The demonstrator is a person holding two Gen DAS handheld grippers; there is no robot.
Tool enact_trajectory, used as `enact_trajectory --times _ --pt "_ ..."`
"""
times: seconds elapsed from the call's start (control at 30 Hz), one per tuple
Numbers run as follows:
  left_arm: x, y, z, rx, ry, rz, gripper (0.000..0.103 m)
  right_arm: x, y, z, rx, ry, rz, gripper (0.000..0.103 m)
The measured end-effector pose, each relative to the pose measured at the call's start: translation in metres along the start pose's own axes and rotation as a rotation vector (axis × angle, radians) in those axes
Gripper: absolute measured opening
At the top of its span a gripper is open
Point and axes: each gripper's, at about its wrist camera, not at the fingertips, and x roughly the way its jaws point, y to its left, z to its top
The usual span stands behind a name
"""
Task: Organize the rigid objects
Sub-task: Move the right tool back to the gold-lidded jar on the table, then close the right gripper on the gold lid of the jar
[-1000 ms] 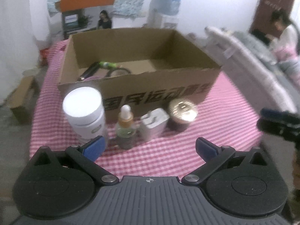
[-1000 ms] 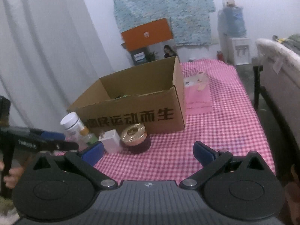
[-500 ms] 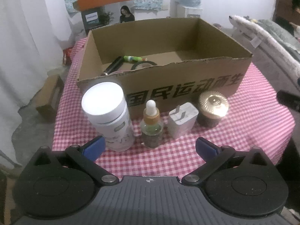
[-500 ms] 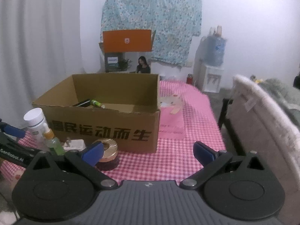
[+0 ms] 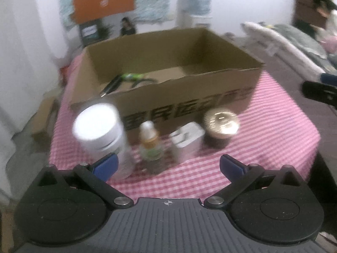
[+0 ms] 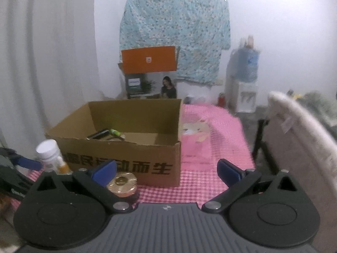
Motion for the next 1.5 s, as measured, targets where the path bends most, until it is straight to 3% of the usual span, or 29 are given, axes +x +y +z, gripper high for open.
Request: enact_trajectory --times 0.17,0.3,0.5,0.63,0.97,1.5 --pt "0.003 -0.033 0.006 0.154 -0.032 -0.011 0.102 0.022 -0.016 -0.002 0.130 0.106 0.128 0.103" --pt "0.008 -0.048 0.011 0.212 -0.031 -0.035 0.097 0.046 -0.020 -0.004 0.208 0.187 0.215 0.102" --pt "0.020 -0.061 0.015 0.240 0.014 -0.098 0.083 0.083 -0.017 -0.004 0.272 0.292 0.314 0.082" --pt "0.030 -0.068 0.017 0.251 0.050 -0.121 0.079 0.106 -0.016 -0.005 0.305 0.346 0.364 0.069" --pt "0.059 -0.077 0.024 0.269 0.126 -0.125 0.076 0.140 -0.013 -0.007 0.300 0.402 0.404 0.052" --pt "0.079 -0.079 0.035 0.223 0.181 -0.198 0.077 0.158 -0.014 -0.011 0.292 0.430 0.453 0.050"
